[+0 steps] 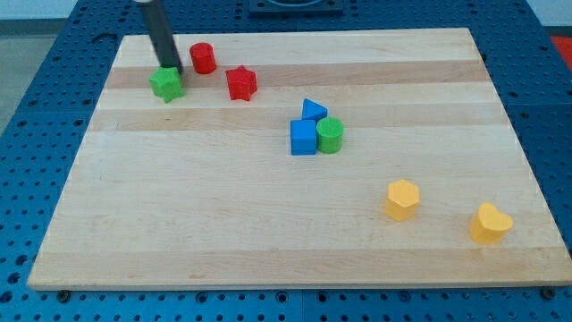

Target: Move green star towards the center

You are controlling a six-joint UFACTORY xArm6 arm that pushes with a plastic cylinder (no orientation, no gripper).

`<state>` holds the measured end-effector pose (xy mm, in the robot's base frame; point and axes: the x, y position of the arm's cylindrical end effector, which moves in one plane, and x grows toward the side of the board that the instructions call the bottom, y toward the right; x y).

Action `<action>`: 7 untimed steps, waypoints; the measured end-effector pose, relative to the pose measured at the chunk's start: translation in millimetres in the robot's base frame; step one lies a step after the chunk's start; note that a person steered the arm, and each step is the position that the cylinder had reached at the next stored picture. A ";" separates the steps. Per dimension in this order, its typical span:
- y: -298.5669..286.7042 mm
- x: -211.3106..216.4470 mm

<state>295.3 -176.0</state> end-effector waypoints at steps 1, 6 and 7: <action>27.4 17.7; -39.2 31.0; 11.4 41.1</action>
<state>336.4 -164.6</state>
